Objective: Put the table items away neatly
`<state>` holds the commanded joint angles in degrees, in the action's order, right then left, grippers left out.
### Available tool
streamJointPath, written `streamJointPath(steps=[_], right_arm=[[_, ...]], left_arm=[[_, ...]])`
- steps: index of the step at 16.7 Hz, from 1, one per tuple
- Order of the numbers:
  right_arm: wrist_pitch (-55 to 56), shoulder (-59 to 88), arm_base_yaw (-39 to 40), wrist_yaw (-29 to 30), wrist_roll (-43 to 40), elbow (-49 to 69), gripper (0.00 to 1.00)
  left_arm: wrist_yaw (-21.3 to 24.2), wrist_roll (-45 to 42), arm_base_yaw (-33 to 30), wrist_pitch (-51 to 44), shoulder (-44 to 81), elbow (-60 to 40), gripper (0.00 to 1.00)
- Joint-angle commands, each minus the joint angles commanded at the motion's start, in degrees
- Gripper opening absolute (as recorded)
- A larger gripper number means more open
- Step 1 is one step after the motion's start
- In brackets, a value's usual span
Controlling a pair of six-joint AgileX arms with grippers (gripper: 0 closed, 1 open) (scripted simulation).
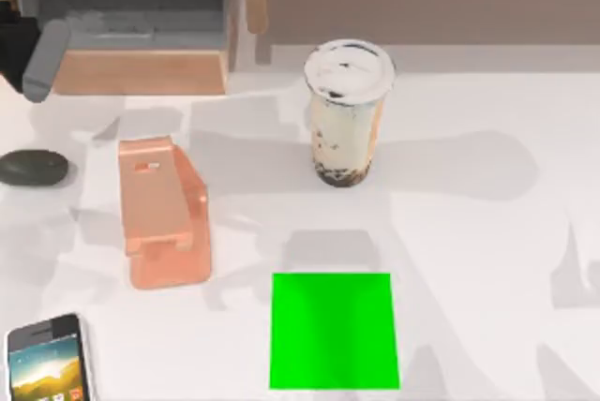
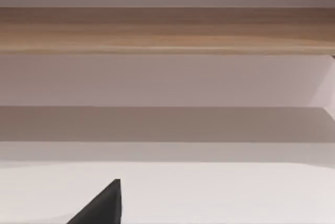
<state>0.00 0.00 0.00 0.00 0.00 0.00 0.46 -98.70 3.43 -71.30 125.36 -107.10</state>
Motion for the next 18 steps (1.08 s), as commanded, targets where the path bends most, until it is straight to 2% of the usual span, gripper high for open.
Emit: streamJointPath(steps=[6, 14, 18], right_arm=[[0.00, 0.00, 0.00, 0.00, 0.00, 0.00, 1.00], [0.00, 0.00, 0.00, 0.00, 0.00, 0.00, 1.00], [0.00, 0.00, 0.00, 0.00, 0.00, 0.00, 1.00]], left_arm=[[0.00, 0.16, -0.18, 1.01, 0.24, 0.84, 1.00], [0.04, -0.07, 0.01, 15.54, 4.50, 10.98, 1.00], [0.05, -0.10, 0.04, 17.63, 5.13, 12.50, 1.00]])
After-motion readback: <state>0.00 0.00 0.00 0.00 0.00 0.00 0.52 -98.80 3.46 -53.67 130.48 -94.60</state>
